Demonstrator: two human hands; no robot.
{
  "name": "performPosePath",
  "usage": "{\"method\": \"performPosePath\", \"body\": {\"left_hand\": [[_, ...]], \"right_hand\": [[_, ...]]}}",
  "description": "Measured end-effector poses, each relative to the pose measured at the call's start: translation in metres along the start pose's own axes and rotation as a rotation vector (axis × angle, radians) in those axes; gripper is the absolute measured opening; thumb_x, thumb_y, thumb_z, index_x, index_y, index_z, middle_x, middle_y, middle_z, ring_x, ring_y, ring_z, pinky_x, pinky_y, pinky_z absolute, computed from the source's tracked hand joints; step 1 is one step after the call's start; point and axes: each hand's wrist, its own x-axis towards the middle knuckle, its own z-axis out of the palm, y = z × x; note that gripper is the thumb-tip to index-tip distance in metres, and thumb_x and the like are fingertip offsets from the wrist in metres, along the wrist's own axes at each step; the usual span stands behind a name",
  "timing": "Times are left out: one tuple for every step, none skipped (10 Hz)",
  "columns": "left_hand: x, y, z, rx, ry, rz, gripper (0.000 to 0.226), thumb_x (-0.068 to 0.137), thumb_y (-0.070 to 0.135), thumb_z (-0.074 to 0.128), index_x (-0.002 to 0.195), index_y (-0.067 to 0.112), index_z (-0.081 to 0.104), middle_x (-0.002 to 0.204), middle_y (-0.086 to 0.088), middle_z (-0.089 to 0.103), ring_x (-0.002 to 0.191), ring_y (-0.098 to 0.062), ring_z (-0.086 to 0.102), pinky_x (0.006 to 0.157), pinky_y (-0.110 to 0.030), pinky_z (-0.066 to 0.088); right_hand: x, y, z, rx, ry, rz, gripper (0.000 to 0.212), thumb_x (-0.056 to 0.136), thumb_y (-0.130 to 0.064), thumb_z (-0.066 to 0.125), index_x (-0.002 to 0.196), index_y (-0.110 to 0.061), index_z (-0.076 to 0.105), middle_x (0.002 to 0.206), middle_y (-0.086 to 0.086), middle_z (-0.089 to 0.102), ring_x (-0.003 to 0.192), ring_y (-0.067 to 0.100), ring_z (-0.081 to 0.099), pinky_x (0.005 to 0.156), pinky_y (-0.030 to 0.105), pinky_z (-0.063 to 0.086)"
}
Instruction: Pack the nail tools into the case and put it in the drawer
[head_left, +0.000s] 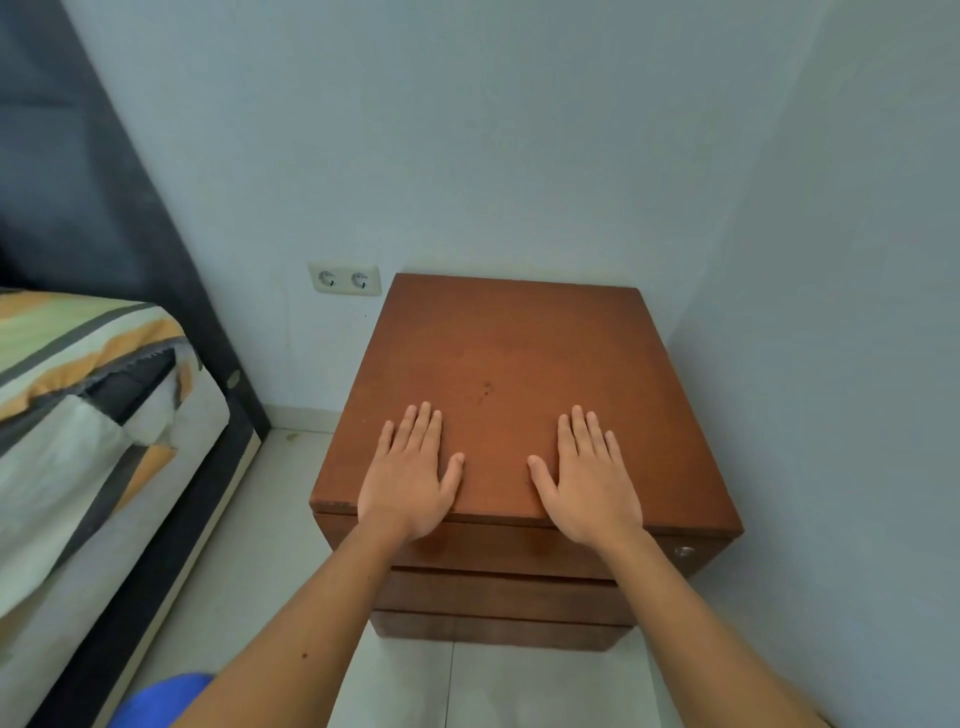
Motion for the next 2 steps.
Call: {"method": "performPosePath", "body": {"left_hand": [[-0.003, 0.001, -0.001, -0.039, -0.002, 0.004, 0.09, 0.092, 0.07, -0.012, 0.169, 0.023, -0.004, 0.176, 0.005, -0.01, 0.162, -0.014, -0.014, 0.132, -0.039, -0.007], [-0.018, -0.001, 0.01, -0.049, 0.065, 0.02, 0.093, 0.091, 0.07, -0.012, 0.169, 0.023, 0.007, 0.173, 0.008, -0.007, 0.161, -0.009, -0.01, 0.127, -0.031, -0.014]], "right_hand": [[-0.004, -0.002, -0.006, 0.03, -0.012, -0.002, 0.086, 0.102, -0.07, 0.007, 0.168, -0.015, -0.001, 0.177, 0.005, -0.009, 0.163, 0.021, -0.011, 0.133, 0.043, -0.001], [-0.02, -0.004, 0.002, 0.061, 0.048, -0.031, 0.087, 0.101, -0.071, 0.01, 0.168, -0.016, 0.012, 0.175, -0.001, -0.005, 0.164, 0.02, -0.001, 0.132, 0.037, -0.005]]}}
